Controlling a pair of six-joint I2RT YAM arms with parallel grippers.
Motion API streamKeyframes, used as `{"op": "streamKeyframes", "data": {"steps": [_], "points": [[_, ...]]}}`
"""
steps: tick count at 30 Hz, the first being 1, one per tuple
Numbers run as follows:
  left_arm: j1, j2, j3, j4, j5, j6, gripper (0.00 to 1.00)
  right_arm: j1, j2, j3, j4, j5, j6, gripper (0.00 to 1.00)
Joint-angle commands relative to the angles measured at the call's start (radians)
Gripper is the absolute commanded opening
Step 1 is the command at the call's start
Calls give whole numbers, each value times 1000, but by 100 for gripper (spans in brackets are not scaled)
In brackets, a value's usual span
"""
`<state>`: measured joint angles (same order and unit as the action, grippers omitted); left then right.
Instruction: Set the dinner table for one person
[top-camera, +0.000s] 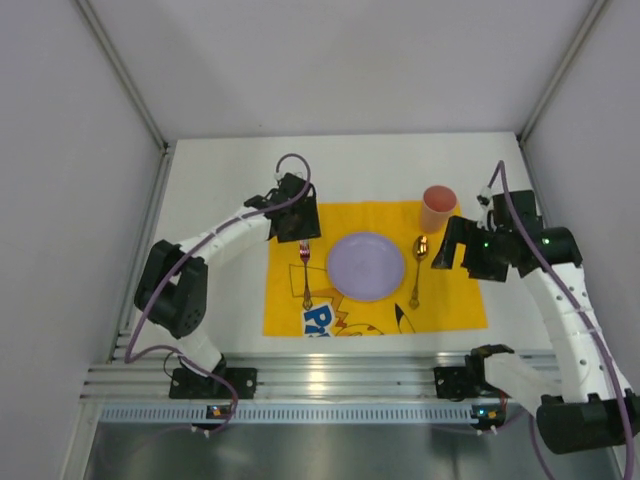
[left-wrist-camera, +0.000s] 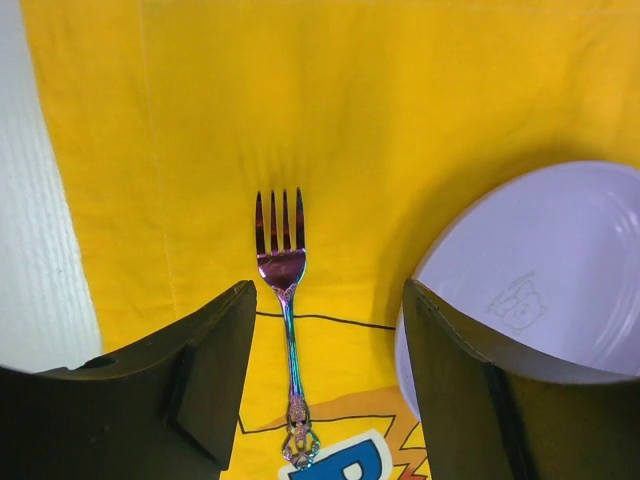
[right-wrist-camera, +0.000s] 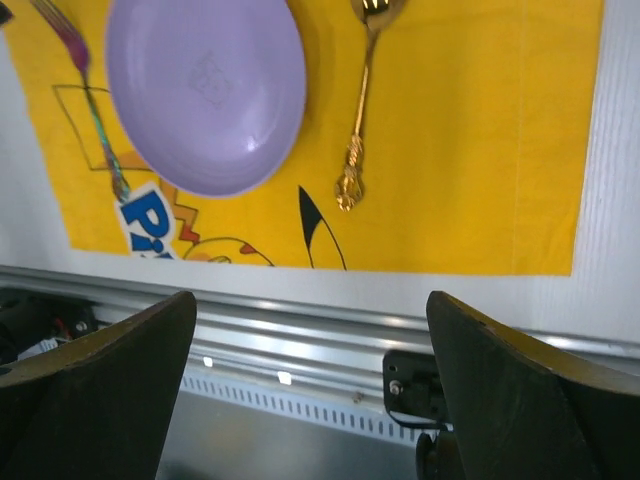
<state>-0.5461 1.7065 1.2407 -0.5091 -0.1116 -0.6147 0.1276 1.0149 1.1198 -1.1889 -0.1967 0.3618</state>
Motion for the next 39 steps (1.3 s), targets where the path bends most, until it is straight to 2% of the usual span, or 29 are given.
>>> {"op": "streamKeyframes", "data": {"steps": [1,5,8,12,14,17,19,22,26,29,36,39], "points": [[-5,-151,49,-17,-54,73,68,-5,-142,110,97,-22,20,100],[-5,-238,-4,-29,-53,82,74,-3,-249,68,81,40,22,100],[-5,-353,-102,-17,-97,72,78,-5,-340,12,61,78,58,100],[-5,-531,-272,44,-172,69,80,-5,-493,-55,61,169,141,99],[-5,-576,-317,89,-166,85,80,-5,-584,-78,66,284,176,100],[-5,-645,-389,126,-123,161,80,4,-663,-104,77,278,195,100],[-5,-694,-415,127,-138,197,80,7,-691,-146,95,220,190,100],[-5,-784,-448,135,-244,219,79,26,-682,-186,95,218,192,100],[-5,-988,-588,329,-432,393,78,47,-690,-233,115,201,198,100],[-5,-1096,-711,426,-494,519,78,60,-708,-248,133,155,198,100],[-5,-1226,-829,466,-615,448,78,101,-699,-253,143,148,189,100],[-5,-1249,-860,460,-613,446,79,113,-699,-252,141,154,183,100]]}}
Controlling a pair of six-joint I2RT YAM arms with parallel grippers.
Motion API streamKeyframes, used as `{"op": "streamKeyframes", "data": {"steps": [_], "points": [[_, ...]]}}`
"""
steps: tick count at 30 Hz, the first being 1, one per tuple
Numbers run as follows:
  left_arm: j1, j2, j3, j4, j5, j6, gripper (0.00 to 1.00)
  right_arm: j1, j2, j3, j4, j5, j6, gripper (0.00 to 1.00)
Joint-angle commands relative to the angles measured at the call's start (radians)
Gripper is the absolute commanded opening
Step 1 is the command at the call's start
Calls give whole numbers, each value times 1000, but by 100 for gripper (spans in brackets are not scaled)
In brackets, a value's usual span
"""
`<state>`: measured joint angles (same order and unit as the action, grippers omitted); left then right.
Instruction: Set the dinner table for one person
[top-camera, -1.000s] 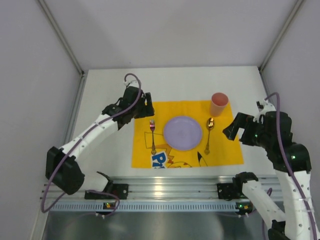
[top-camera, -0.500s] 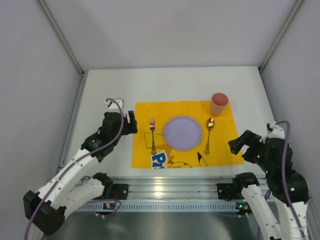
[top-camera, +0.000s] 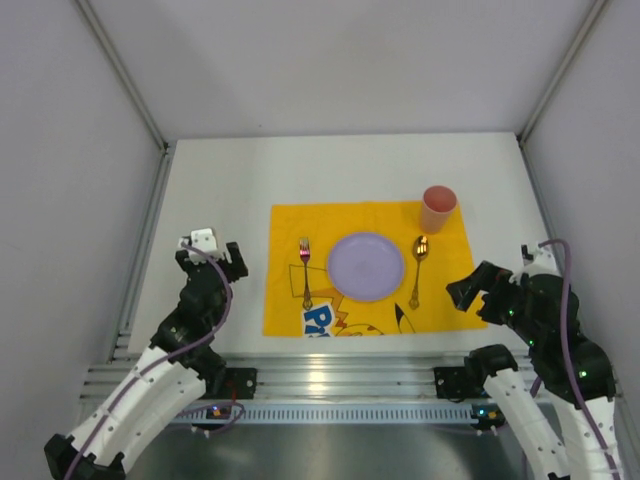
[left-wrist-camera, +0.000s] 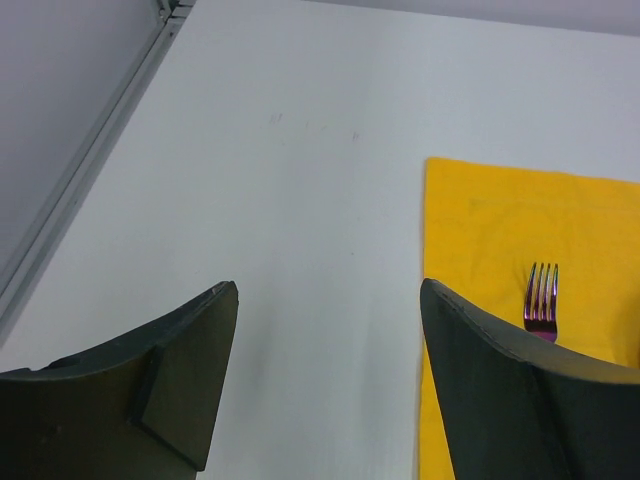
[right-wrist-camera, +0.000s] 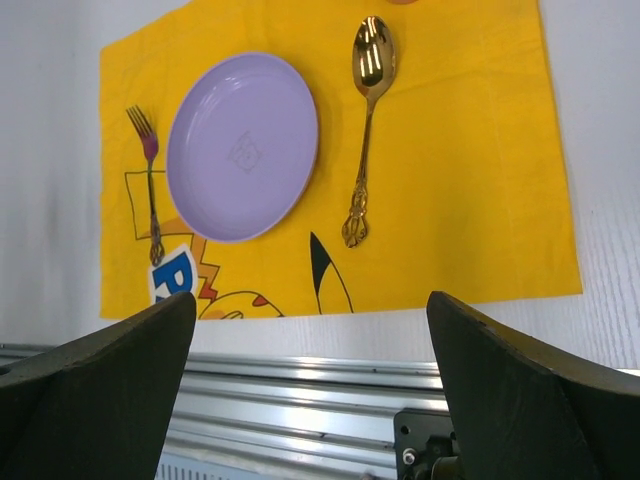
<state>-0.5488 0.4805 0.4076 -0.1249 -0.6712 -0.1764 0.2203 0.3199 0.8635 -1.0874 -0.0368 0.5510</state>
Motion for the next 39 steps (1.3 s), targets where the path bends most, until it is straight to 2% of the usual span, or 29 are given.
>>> {"op": "streamKeyframes", "data": {"steps": [1,4,10,16,17,19,21,22,23,25,28,31,34,39], "points": [[-2,-25,-33,76,-51,6,79,25,-4,3,38,-2,-6,100],[-2,-26,-68,106,-65,3,81,31,4,2,37,5,-8,100],[10,-19,-177,329,-70,81,85,36,22,2,30,8,-17,100],[174,116,-223,514,108,92,84,37,31,20,0,9,-22,100],[240,159,-237,553,142,81,84,36,31,25,-8,11,-23,100],[300,217,-265,670,208,66,82,37,28,25,-23,11,-23,100],[372,335,-273,760,252,80,82,37,31,28,-40,8,-37,100],[395,381,-273,857,307,66,82,37,37,29,-46,5,-42,100],[438,479,-274,911,346,42,82,36,41,35,-57,3,-52,100],[472,640,-271,1064,431,60,81,36,44,45,-65,-3,-71,100],[490,832,-242,1189,429,86,78,36,45,65,-75,-3,-89,100],[521,949,-204,1278,508,98,77,36,54,72,-83,8,-94,100],[556,1099,-216,1456,617,101,72,36,64,63,-83,18,-98,100],[566,1101,-127,1303,575,84,80,36,68,51,-59,15,-95,100]]}}
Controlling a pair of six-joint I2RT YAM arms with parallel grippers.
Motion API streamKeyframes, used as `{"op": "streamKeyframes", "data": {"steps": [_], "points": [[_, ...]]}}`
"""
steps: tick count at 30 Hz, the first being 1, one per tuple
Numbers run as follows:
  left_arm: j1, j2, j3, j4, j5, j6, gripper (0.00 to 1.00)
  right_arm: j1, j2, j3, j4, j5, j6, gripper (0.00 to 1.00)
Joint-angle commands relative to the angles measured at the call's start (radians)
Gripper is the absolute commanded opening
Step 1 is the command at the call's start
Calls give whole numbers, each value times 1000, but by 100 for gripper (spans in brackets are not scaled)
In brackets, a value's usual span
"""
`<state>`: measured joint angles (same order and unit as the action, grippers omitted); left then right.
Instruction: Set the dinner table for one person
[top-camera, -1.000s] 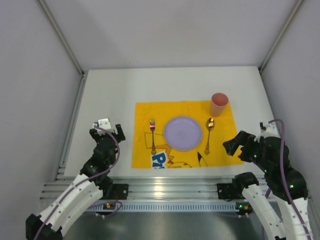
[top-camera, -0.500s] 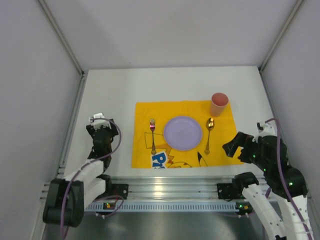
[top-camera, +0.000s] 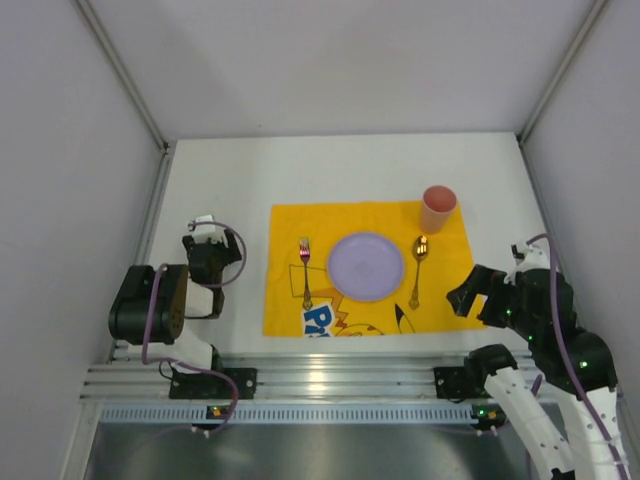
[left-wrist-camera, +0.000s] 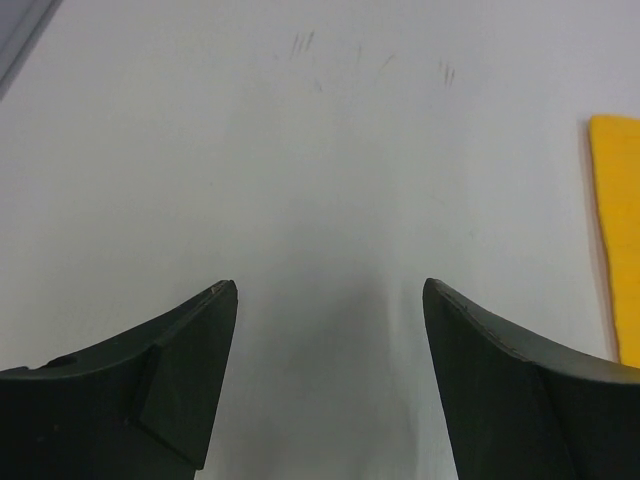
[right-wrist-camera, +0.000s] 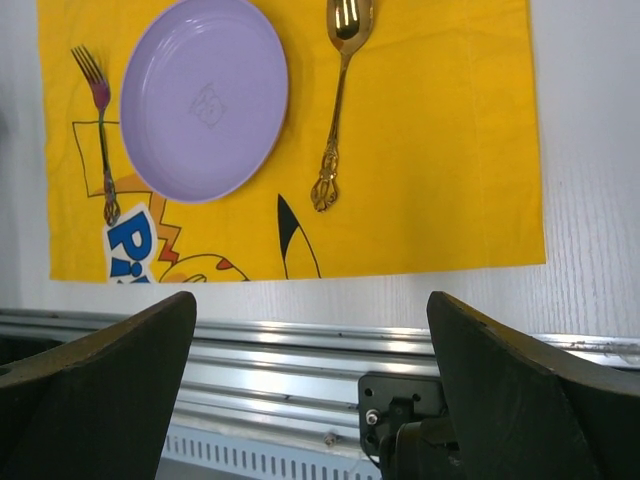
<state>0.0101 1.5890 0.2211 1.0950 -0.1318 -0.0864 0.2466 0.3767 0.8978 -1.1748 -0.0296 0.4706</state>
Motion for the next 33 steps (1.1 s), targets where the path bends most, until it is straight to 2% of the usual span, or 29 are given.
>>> {"op": "streamKeyframes", "data": {"steps": [1,2,3,6,9,15,27,33], "points": [[7,-11,58,85,37,-6,80,10,16,10,35,10,-3,100],[7,-11,57,85,37,-3,80,10,19,1,47,8,3,100],[7,-14,55,86,38,-1,99,10,25,-6,53,4,10,100],[7,-14,64,72,41,2,99,10,34,-28,81,-15,25,100],[5,-4,95,17,127,43,99,10,24,-46,109,-7,34,100],[4,-12,92,17,127,42,99,11,-15,-56,126,11,62,100],[4,-11,92,17,127,42,99,11,-137,46,76,-16,85,100],[4,-12,92,16,127,42,99,11,-171,58,64,-87,63,100]]}}
